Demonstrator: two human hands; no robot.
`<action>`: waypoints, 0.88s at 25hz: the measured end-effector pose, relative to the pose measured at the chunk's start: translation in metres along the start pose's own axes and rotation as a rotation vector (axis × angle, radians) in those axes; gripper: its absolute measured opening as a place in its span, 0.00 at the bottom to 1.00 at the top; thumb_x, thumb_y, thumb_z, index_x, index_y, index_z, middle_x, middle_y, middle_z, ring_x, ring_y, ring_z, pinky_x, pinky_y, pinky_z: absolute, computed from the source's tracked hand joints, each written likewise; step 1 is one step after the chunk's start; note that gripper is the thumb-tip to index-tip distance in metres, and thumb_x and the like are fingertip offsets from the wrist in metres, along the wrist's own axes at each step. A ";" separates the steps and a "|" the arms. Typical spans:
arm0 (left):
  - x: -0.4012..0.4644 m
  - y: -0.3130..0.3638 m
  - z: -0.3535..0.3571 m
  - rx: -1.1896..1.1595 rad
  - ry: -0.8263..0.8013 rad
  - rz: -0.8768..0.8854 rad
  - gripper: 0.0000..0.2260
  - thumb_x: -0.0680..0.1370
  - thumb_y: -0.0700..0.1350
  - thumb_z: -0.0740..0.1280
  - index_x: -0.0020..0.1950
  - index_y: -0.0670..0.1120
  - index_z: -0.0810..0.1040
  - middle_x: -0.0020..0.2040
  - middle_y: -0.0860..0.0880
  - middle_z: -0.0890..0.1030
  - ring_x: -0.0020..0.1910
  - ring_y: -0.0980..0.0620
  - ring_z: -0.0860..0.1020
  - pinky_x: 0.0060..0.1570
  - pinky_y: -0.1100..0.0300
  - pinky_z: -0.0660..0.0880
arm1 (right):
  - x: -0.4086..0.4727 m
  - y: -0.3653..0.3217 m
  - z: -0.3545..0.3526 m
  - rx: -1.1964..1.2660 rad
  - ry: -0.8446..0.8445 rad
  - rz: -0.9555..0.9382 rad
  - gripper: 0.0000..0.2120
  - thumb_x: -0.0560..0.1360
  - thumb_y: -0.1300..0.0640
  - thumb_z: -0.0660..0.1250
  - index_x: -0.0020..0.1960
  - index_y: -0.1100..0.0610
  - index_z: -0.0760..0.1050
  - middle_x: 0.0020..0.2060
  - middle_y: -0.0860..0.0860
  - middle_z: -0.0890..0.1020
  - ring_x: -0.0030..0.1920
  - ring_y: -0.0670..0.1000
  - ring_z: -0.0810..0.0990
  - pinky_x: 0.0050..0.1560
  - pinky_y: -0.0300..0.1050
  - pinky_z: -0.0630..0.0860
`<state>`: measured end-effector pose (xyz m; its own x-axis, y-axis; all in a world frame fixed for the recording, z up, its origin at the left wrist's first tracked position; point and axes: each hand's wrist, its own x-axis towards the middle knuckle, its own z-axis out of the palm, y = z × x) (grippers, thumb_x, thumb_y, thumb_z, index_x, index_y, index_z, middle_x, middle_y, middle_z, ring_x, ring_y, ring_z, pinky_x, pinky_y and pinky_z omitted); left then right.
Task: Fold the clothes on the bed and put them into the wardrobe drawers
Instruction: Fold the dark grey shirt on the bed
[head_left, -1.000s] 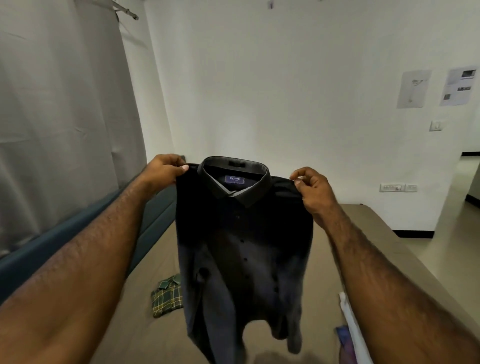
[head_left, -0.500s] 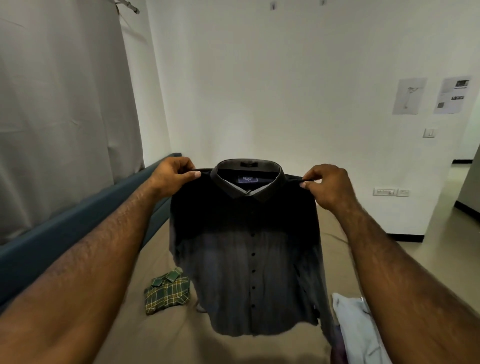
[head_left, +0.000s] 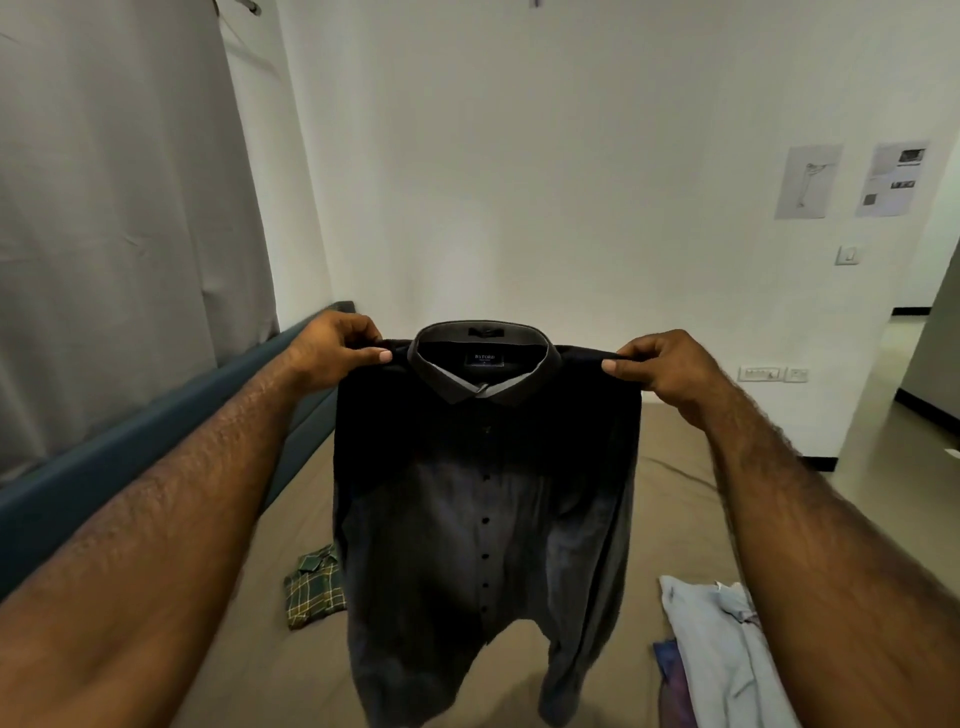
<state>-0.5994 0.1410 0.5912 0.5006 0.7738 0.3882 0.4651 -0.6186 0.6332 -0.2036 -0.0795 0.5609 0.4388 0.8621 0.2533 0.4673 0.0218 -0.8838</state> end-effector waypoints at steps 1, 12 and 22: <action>-0.001 0.000 -0.003 0.096 -0.039 -0.008 0.05 0.75 0.44 0.79 0.44 0.50 0.85 0.40 0.51 0.86 0.42 0.52 0.83 0.49 0.53 0.82 | 0.001 0.002 -0.002 0.032 -0.028 0.013 0.02 0.75 0.58 0.79 0.47 0.56 0.88 0.43 0.53 0.89 0.49 0.56 0.88 0.55 0.53 0.84; -0.011 -0.007 0.060 0.567 0.109 -0.142 0.08 0.75 0.52 0.74 0.54 0.54 0.86 0.54 0.47 0.87 0.53 0.44 0.84 0.55 0.51 0.82 | 0.021 0.029 0.037 -0.742 0.277 -0.013 0.07 0.78 0.50 0.72 0.52 0.50 0.87 0.52 0.53 0.87 0.56 0.60 0.83 0.61 0.53 0.73; 0.013 -0.008 0.093 0.399 0.108 -0.290 0.08 0.72 0.50 0.79 0.51 0.53 0.88 0.55 0.47 0.87 0.54 0.44 0.84 0.58 0.51 0.82 | 0.022 0.060 0.029 -0.643 0.367 0.061 0.10 0.77 0.54 0.70 0.55 0.50 0.87 0.56 0.53 0.87 0.57 0.60 0.82 0.64 0.53 0.73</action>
<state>-0.5284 0.1430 0.5286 0.2409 0.9180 0.3150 0.8272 -0.3640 0.4280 -0.1878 -0.0447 0.5021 0.6539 0.6251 0.4262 0.7417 -0.4185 -0.5242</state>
